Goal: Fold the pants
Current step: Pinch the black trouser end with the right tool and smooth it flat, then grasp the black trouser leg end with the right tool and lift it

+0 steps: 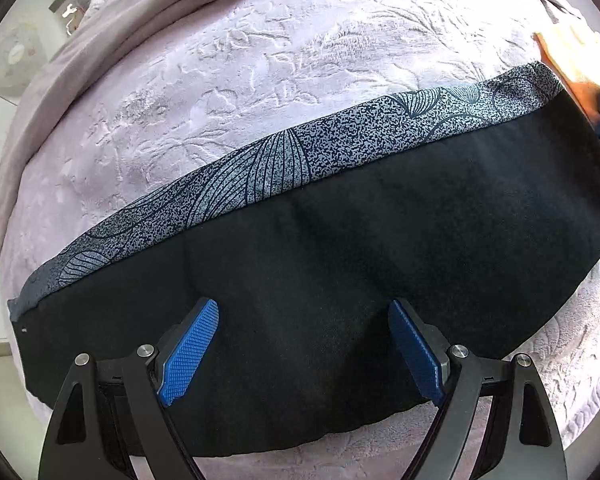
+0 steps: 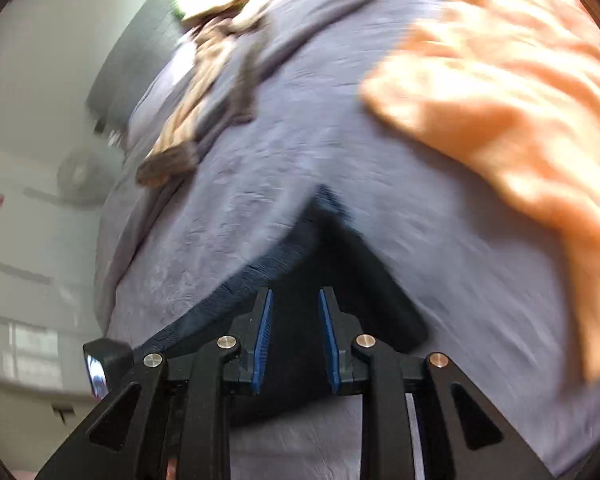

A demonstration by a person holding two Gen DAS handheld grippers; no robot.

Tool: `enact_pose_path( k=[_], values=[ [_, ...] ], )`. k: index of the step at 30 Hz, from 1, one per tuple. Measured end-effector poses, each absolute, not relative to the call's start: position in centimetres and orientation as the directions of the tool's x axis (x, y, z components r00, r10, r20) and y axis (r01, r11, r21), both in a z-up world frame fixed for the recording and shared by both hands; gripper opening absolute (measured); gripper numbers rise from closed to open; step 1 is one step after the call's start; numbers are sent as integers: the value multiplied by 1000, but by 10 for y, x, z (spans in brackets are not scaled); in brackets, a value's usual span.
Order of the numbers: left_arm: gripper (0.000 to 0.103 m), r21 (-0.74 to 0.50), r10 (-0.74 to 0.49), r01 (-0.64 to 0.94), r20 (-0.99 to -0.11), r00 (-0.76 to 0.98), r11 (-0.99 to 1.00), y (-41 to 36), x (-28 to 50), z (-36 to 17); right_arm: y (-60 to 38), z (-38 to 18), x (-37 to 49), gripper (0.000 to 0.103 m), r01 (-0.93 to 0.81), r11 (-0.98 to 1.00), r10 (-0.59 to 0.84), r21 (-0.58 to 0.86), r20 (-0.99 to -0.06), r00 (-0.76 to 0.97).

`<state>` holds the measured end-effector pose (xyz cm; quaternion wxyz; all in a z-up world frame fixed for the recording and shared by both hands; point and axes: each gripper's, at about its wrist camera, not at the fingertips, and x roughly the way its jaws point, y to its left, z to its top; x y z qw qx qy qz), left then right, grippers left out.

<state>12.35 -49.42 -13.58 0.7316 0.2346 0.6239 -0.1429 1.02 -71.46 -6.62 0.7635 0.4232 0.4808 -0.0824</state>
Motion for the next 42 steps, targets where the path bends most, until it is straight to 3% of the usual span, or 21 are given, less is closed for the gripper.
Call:
enact_pose_path(
  k=[4, 5, 7, 8, 9, 10, 12, 19, 21, 25, 38, 42],
  values=[
    [88, 144, 68, 485, -983, 172, 862, -489, 124, -135, -728, -111, 56, 26, 552, 648, 300, 524, -843, 448],
    [89, 135, 62, 482, -984, 164, 866, -487, 126, -136, -733, -120, 60, 22, 563, 661, 287, 497, -860, 422],
    [96, 130, 64, 470, -986, 156, 873, -484, 129, -137, -744, -126, 53, 3, 573, 659, 269, 487, -864, 425],
    [99, 132, 67, 461, -986, 153, 878, -481, 135, -138, -749, -124, 45, 3, 589, 655, 245, 473, -871, 426],
    [99, 125, 66, 453, -987, 145, 882, -479, 138, -139, -753, -121, 36, 4, 611, 645, 220, 459, -877, 427],
    [99, 111, 58, 446, -990, 131, 888, -475, 140, -141, -758, -118, 26, 19, 648, 636, 185, 420, -898, 400],
    [99, 98, 51, 436, -992, 119, 895, -473, 137, -142, -766, -116, 7, 32, 689, 586, 187, 426, -899, 397],
    [99, 112, 58, 449, -989, 132, 886, -472, 130, -144, -755, -100, -58, 33, 673, 411, 312, 615, -789, 529],
    [99, 116, 61, 454, -989, 135, 883, -480, 119, -144, -747, -101, -69, 41, 674, 359, 340, 646, -763, 550],
    [99, 125, 66, 462, -988, 140, 878, -484, 120, -142, -726, -111, -77, 41, 670, 296, 398, 681, -726, 561],
    [99, 133, 72, 462, -986, 147, 877, -487, 122, -138, -710, -146, -55, 45, 679, 244, 420, 692, -707, 570],
    [99, 134, 73, 465, -986, 148, 875, -489, 121, -138, -700, -123, -32, 47, 576, 369, 418, 730, -683, 599]
  ],
)
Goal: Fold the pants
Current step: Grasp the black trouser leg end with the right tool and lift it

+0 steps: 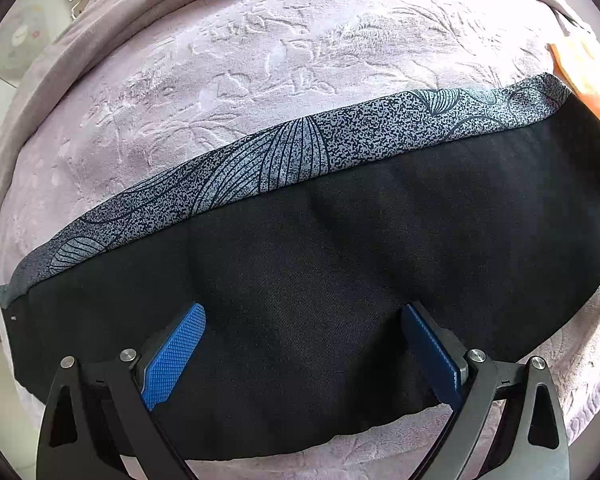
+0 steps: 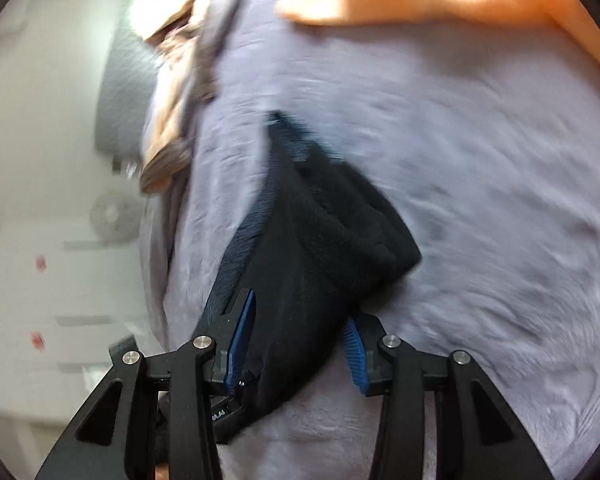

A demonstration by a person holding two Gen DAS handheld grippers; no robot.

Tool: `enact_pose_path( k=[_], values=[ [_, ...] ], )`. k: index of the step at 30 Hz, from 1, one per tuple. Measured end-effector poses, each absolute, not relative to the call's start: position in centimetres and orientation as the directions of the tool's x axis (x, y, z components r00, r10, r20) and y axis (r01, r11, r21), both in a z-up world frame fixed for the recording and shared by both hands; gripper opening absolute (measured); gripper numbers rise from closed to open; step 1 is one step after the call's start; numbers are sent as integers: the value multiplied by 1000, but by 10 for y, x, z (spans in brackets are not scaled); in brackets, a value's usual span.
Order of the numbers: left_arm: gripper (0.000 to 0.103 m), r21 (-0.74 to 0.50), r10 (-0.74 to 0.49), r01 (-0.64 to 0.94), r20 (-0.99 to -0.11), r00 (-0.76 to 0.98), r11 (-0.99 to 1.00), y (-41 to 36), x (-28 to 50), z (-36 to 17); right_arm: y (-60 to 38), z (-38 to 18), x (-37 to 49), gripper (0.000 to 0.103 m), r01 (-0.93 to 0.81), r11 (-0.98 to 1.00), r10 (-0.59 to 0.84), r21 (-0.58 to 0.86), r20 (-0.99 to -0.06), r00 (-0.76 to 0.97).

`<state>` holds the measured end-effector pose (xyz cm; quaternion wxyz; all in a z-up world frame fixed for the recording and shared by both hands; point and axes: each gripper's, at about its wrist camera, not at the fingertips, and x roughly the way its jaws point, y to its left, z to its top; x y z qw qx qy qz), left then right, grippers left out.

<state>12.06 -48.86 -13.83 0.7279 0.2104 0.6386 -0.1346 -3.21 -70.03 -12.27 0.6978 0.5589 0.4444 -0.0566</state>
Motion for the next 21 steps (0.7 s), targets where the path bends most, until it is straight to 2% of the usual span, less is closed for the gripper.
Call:
enact_pose_path(
  k=[4, 8, 10, 11, 12, 13, 15, 18, 21],
  values=[
    [99, 134, 72, 466, -986, 148, 875, -489, 120, -139, -698, -134, -31, 47, 603, 419, 409, 679, -734, 542],
    [99, 141, 73, 474, -985, 158, 869, -491, 118, -139, -700, -145, -33, 46, 585, 378, 419, 718, -696, 583],
    [98, 142, 72, 478, -984, 162, 867, -493, 118, -136, -702, -149, -28, 47, 560, 316, 437, 766, -642, 630],
    [87, 130, 60, 475, -985, 161, 870, -492, 118, -132, -703, -152, -24, 47, 549, 271, 453, 791, -608, 652],
    [76, 123, 51, 471, -985, 162, 873, -491, 118, -127, -703, -156, -23, 35, 537, 227, 469, 812, -575, 670],
    [59, 115, 44, 467, -986, 161, 877, -489, 117, -121, -703, -158, -22, 13, 532, 201, 477, 822, -557, 680],
    [53, 81, 9, 462, -988, 156, 883, -482, 115, -109, -703, -156, -22, 13, 527, 184, 477, 830, -544, 690],
    [53, 36, -48, 456, -984, 172, 889, -468, 106, -97, -702, -153, -28, 13, 511, 165, 483, 843, -521, 704],
    [53, 42, -32, 460, -988, 151, 887, -469, 96, -116, -702, -153, -30, 13, 488, 132, 487, 863, -485, 726]
  ],
)
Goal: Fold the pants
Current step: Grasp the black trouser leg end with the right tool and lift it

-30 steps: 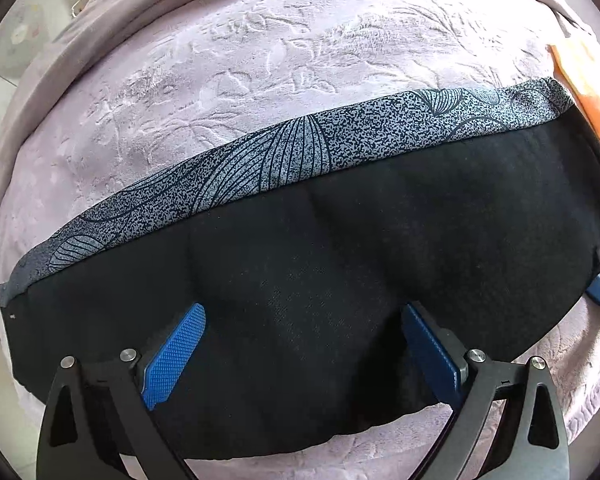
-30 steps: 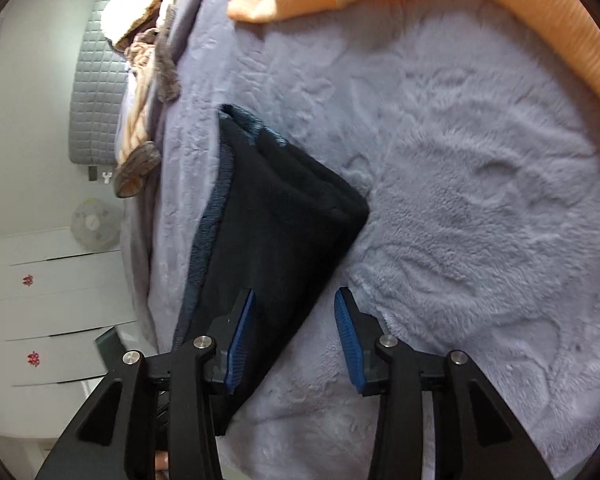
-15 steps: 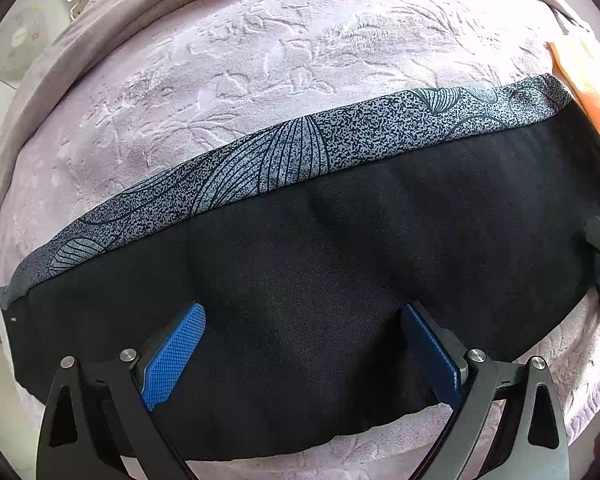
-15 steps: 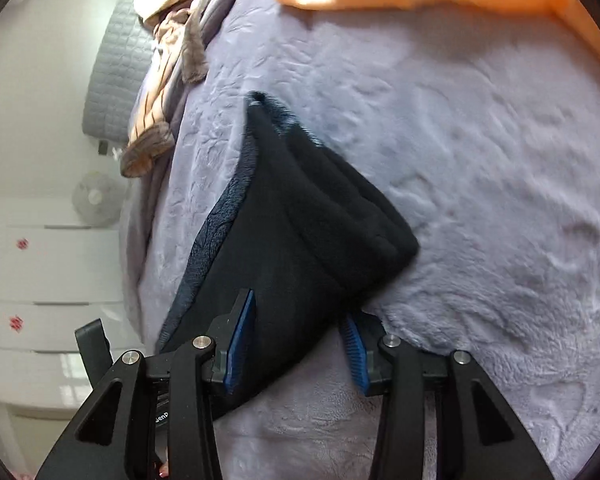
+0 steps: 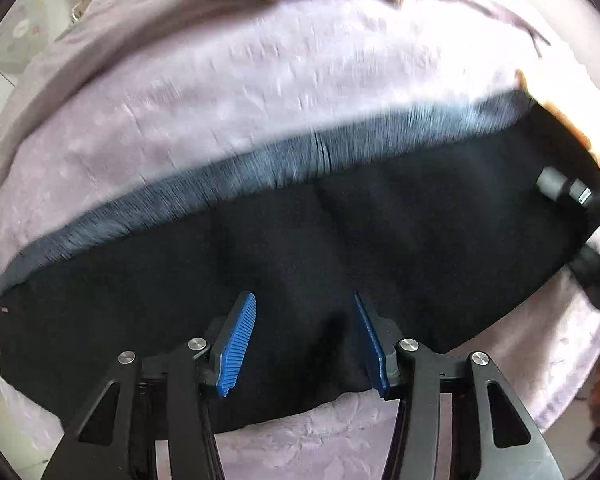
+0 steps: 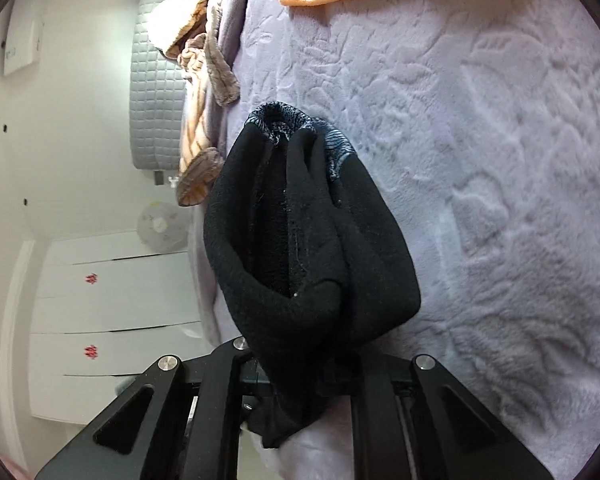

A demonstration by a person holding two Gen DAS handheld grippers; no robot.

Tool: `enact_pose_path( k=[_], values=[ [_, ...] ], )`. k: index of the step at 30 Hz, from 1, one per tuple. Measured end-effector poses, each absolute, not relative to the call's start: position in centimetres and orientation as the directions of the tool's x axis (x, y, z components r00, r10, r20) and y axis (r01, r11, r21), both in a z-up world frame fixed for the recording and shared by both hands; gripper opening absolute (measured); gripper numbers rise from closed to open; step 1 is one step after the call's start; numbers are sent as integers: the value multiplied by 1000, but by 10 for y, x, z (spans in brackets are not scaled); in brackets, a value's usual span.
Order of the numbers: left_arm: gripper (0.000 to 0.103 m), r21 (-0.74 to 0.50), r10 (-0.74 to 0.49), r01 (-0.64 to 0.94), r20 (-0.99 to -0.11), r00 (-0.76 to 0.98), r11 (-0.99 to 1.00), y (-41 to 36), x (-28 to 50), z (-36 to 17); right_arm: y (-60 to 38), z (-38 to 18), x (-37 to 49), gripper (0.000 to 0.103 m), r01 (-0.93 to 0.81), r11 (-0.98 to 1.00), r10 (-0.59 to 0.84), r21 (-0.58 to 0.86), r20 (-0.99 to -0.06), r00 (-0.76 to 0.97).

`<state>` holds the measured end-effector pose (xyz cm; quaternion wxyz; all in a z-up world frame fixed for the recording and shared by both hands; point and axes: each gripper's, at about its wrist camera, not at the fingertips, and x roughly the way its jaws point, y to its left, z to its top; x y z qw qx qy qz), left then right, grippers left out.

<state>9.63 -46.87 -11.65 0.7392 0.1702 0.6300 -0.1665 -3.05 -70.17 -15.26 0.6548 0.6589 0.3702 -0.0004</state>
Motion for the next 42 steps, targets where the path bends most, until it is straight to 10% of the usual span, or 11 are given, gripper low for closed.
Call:
enact_pose_path(
  k=[16, 20, 35, 42],
  values=[
    [54, -18, -118, 493, -978, 174, 870, -450, 91, -117, -663, -79, 3, 13, 417, 381, 482, 825, -563, 672],
    [68, -81, -181, 465, -968, 175, 882, -412, 102, -91, -631, -34, 21, 13, 364, 542, 434, 757, -624, 650],
    [70, 31, -20, 222, -974, 225, 975, -171, 139, -70, -345, -34, 102, 15, 48, 984, 141, 171, -916, 376],
    [70, 59, 21, 160, -973, 230, 985, -106, 145, -65, -237, -79, 99, 34, -94, 959, -232, -268, -931, 284]
  ],
)
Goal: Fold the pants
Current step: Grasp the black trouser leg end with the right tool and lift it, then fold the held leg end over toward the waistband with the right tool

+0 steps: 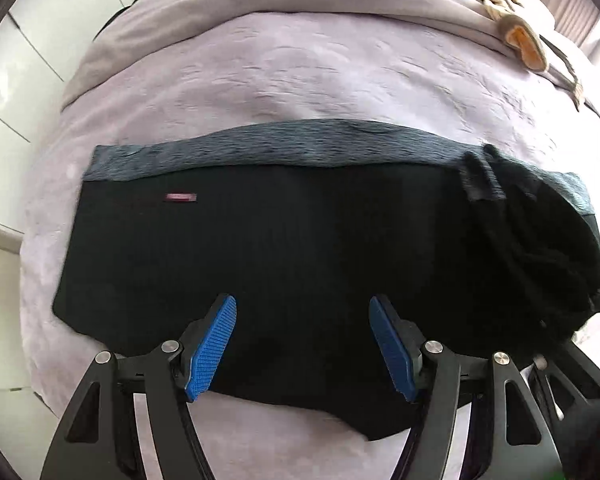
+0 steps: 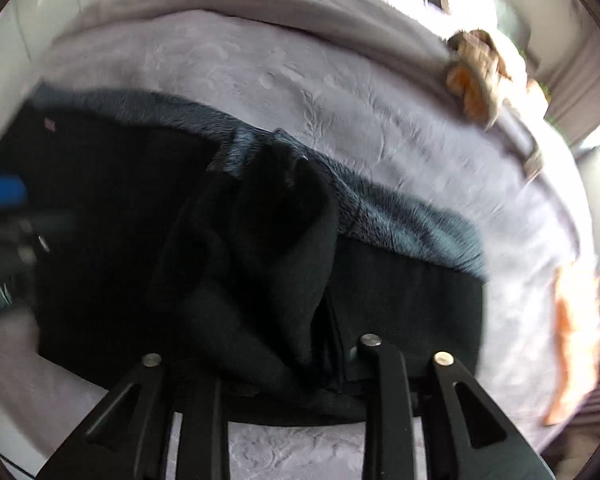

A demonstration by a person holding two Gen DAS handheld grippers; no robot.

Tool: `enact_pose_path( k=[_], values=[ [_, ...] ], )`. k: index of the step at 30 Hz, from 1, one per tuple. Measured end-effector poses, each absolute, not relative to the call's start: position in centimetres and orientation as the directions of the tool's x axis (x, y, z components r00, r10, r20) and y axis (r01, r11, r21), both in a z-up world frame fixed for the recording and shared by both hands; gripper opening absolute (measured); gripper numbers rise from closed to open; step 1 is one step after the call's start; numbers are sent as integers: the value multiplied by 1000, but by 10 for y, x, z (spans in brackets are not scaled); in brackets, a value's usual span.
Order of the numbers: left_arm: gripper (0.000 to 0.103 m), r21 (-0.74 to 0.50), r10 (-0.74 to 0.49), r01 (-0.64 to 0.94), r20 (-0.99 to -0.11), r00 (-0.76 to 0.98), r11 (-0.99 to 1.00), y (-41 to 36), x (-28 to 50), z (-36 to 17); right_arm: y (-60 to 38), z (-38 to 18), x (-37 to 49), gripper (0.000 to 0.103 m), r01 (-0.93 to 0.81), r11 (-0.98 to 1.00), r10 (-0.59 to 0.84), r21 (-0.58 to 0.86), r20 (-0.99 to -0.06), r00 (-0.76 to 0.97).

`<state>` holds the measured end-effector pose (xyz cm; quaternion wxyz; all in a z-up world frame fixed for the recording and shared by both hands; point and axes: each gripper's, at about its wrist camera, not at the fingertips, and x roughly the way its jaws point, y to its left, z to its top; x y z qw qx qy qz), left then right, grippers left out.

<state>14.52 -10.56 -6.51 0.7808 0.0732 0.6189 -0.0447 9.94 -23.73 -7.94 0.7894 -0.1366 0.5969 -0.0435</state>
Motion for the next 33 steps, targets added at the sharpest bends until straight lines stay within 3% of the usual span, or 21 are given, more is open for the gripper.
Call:
enact_pose_path(
  k=[5, 8, 11, 14, 17, 22, 24, 25, 26, 27, 33],
  values=[
    [70, 25, -11, 149, -971, 237, 989, -92, 140, -56, -214, -36, 79, 46, -195, 946, -180, -260, -919, 350],
    [70, -10, -55, 182, -968, 246, 983, -118, 147, -50, -238, -8, 64, 56, -160, 987, 67, 14, -941, 331],
    [70, -92, -148, 238, -962, 230, 967, -139, 140, -31, -319, -17, 49, 56, 173, 886, 370, 431, -880, 299],
    [70, -192, -255, 313, -951, 175, 930, -166, 137, -26, -388, -52, 25, 56, 476, 619, 513, 625, -781, 357],
    [70, -259, -317, 361, -942, 111, 896, -195, 136, -28, -419, -75, 10, 56, 555, 469, 551, 687, -719, 425],
    [70, -272, -312, 411, -950, 33, 870, -234, 135, -48, -441, -107, 0, 56, 615, 261, 581, 744, -630, 516],
    [50, -285, -311, 403, -951, -2, 870, -240, 136, -60, -445, -120, -1, 55, 615, 200, 587, 763, -596, 548],
    [37, -269, -291, 404, -957, -7, 874, -242, 137, -65, -444, -126, -2, 47, 620, 172, 591, 765, -584, 557],
    [34, -254, -274, 408, -962, -9, 877, -243, 138, -69, -441, -132, -2, 36, 630, 152, 596, 762, -579, 556],
    [33, -253, -273, 406, -962, -8, 878, -241, 139, -69, -450, -139, 5, 7, 643, 142, 599, 752, -583, 550],
    [32, -210, -267, 424, -961, 78, 881, -221, 120, -46, -439, -111, 16, 5, 582, 252, 631, 773, -587, 507]
  ],
)
